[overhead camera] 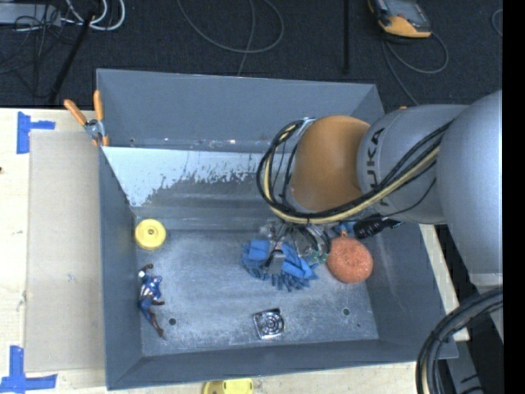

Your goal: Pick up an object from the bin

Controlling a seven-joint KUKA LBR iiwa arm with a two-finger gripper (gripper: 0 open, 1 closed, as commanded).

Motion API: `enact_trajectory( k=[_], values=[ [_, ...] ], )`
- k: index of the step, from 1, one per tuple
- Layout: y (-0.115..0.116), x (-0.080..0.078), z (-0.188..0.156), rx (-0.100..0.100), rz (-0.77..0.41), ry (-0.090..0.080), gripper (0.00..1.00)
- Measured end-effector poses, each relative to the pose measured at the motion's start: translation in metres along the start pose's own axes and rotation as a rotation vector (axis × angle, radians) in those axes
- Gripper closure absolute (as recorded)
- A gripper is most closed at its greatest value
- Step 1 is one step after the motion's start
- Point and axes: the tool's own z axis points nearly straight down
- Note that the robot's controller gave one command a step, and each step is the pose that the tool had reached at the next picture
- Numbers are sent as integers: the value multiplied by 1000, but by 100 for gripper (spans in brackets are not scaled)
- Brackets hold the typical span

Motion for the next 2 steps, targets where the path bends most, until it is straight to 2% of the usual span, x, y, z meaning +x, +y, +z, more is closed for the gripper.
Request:
enact_trajectory(
  k=[2],
  values=[
    [0,0,0,0,1,0,100]
  ],
)
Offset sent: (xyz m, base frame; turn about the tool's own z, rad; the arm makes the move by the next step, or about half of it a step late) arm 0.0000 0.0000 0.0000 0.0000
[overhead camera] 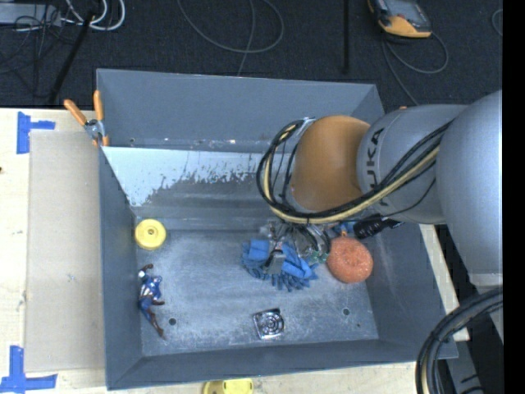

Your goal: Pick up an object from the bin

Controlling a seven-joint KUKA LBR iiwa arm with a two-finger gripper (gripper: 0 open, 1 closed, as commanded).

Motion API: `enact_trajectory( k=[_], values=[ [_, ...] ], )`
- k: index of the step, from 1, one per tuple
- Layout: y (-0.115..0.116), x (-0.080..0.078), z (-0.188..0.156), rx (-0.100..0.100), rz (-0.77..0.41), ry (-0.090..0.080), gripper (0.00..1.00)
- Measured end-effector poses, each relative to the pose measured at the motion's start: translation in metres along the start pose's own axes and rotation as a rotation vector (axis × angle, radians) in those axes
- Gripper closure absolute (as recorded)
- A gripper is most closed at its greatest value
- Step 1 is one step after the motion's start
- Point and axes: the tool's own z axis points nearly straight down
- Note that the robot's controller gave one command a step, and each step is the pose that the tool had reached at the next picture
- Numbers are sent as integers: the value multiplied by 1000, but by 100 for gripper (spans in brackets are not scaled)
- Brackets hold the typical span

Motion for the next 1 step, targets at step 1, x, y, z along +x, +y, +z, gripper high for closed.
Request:
enact_trajectory(
  k=[1],
  values=[
    [26,14,-191,0,-36,-7,100]
  ],
)
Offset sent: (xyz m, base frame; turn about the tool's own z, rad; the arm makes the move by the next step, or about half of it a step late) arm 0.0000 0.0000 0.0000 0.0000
